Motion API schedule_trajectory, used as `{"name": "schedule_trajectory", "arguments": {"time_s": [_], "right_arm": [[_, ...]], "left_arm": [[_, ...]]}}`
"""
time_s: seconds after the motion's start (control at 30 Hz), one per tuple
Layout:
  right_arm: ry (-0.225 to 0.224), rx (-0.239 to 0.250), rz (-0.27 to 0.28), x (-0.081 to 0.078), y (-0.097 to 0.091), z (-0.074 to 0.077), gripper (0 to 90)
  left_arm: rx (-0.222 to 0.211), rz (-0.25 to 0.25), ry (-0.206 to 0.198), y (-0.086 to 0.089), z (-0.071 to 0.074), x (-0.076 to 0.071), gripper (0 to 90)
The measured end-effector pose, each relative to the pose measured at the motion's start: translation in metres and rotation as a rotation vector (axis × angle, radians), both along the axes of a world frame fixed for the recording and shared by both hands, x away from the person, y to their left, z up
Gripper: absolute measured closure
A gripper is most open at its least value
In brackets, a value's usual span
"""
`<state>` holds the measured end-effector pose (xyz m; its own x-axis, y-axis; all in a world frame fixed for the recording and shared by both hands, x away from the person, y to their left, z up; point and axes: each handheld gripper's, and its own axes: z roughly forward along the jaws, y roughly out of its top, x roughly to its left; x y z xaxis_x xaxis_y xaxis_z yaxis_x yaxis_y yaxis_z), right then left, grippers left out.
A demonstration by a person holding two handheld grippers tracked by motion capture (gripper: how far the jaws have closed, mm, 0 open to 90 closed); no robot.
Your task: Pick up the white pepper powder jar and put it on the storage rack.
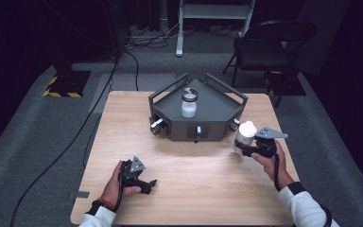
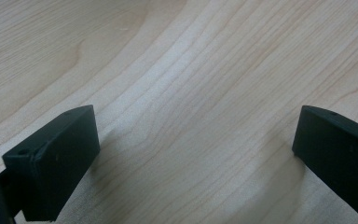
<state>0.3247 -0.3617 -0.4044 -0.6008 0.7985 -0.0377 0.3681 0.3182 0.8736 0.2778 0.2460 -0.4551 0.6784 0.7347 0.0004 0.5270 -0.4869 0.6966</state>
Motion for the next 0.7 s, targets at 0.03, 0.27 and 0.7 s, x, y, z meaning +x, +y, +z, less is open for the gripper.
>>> {"name": "schedule_trajectory", "arguments": {"time_s": [0.03,0.27,0.7], "right_arm": [[-0.003,0.001,0.005,-0.001,0.000,0.002,29.8],[-0.016,0.005,0.016,-0.006,0.006,0.015,29.8],[-0.032,-0.018,0.008,-0.010,0.019,0.047,29.9]], "left_arm": [[0.000,0.000,0.000,0.000,0.000,0.000,0.1],[0.000,0.000,0.000,0.000,0.000,0.000,0.2],[0.000,-0.002,0.000,0.000,0.000,0.000,0.1]]}}
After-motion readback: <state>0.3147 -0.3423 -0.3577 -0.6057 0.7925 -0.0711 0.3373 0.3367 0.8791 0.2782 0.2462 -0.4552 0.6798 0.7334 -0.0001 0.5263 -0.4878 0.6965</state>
